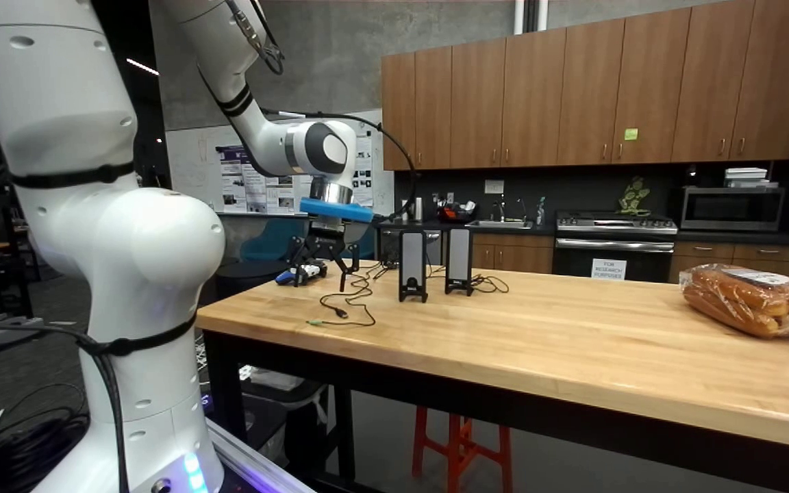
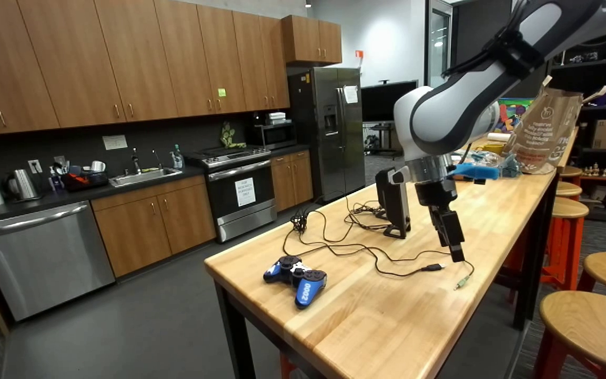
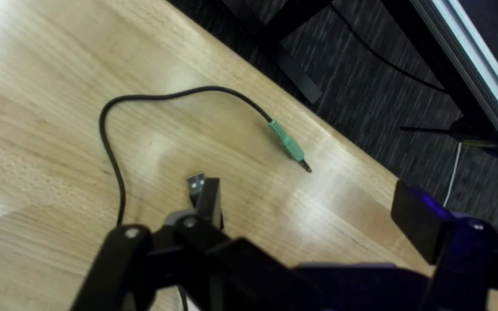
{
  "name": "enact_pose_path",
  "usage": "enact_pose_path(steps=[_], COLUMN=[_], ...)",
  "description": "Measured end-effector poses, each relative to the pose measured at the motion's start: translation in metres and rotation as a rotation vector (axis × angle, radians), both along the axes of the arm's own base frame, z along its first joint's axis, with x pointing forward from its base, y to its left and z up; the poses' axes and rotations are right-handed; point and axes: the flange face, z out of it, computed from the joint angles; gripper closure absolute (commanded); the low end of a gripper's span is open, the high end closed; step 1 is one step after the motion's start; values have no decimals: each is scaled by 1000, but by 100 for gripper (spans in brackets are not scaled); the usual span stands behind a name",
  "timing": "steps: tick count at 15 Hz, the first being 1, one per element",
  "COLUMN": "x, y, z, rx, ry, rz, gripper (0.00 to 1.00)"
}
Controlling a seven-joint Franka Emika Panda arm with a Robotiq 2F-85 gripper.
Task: Move the usb and the aux jack and place them in front of the speaker on the left
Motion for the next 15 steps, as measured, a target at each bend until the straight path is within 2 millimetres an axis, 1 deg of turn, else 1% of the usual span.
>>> enact_pose_path(steps=[4,7,15], x=[-1,0,-1], y=[-9,-8,-6], z=[3,3,3], rx=[65,90,97], ry=[-53,-60,-60], rz=[158,238,261], gripper=[0,0,0])
